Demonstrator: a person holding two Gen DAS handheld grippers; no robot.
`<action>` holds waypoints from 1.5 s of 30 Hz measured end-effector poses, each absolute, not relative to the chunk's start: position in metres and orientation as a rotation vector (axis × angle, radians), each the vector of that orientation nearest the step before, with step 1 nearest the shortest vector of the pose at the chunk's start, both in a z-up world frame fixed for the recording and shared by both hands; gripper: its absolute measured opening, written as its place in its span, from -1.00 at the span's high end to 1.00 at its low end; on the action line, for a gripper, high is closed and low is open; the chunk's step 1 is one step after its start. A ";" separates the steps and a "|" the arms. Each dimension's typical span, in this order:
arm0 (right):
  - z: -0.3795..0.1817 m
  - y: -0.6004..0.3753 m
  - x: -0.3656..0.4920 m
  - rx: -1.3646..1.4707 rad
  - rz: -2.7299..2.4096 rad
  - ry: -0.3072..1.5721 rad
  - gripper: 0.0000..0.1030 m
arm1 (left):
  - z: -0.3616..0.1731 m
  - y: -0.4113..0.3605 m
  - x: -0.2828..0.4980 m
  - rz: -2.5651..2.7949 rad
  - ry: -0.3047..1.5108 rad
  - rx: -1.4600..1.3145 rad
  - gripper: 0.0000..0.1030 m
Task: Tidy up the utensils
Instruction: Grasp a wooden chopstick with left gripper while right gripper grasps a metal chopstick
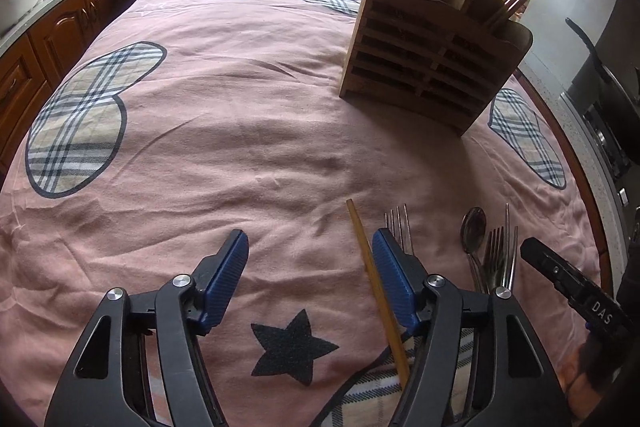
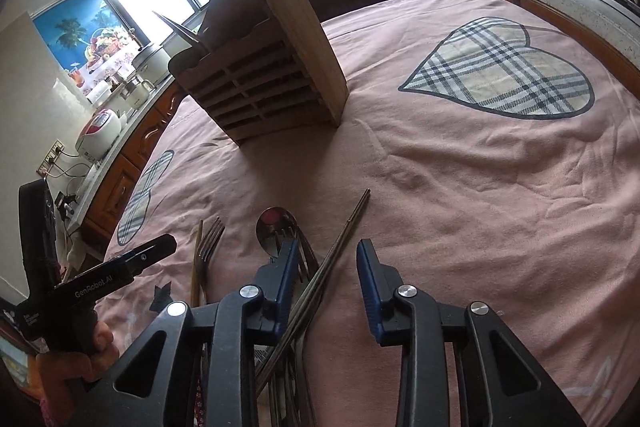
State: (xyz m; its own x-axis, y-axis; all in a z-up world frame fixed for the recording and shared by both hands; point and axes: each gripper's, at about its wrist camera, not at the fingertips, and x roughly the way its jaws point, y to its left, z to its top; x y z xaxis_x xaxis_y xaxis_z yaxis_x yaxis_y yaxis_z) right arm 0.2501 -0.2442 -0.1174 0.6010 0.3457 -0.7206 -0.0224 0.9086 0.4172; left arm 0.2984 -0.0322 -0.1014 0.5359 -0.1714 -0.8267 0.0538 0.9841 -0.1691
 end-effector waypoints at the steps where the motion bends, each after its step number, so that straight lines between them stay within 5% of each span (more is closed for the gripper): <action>1: -0.119 -0.245 0.251 0.390 0.220 0.911 0.46 | -0.104 -0.035 0.301 -0.141 1.005 -0.125 -0.12; 10: -0.128 -0.245 0.263 0.402 0.221 0.947 0.63 | -0.113 -0.052 0.316 -0.154 1.024 -0.072 0.12; 17: -0.130 -0.243 0.266 0.409 0.233 0.951 0.78 | -0.116 -0.060 0.316 -0.187 1.016 -0.001 0.80; 30: -0.127 -0.248 0.266 0.389 0.250 0.979 0.79 | -0.114 -0.040 0.304 -0.257 1.060 -0.043 0.86; 37: -0.132 -0.244 0.274 0.406 0.269 1.004 0.71 | -0.115 -0.056 0.310 -0.255 1.070 0.036 0.72; 45: -0.121 -0.246 0.265 0.406 0.278 0.973 0.78 | -0.108 -0.053 0.299 -0.263 1.041 0.030 0.91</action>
